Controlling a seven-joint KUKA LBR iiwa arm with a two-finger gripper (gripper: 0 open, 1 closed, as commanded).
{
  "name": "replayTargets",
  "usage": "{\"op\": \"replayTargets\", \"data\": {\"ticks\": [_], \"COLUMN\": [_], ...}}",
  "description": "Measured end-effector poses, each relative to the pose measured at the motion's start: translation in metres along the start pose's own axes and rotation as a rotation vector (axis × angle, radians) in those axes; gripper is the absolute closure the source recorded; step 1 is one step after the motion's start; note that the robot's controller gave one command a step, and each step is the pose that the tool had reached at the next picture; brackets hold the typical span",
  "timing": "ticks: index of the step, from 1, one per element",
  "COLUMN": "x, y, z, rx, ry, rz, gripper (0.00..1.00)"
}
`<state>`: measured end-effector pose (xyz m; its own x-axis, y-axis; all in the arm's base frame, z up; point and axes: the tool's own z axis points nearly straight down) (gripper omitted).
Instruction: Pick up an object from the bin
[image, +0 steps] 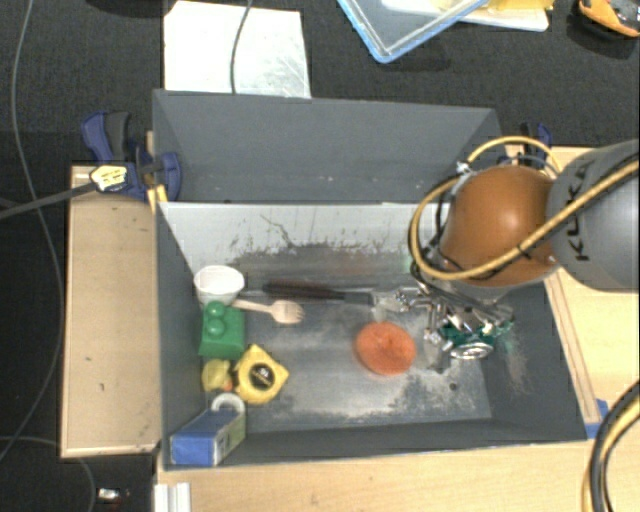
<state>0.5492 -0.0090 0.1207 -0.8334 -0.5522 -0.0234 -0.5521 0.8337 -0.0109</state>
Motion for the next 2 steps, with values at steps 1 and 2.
{"op": "replayTargets", "data": {"ticks": [1,2], "x": [0.002,-0.006], "y": [0.0,0.013], "z": [0.047,0.036], "rx": [-0.005,0.0], "ry": [0.002,-0.001], "rz": [0.017,0.04], "gripper": [0.0,1.0]}}
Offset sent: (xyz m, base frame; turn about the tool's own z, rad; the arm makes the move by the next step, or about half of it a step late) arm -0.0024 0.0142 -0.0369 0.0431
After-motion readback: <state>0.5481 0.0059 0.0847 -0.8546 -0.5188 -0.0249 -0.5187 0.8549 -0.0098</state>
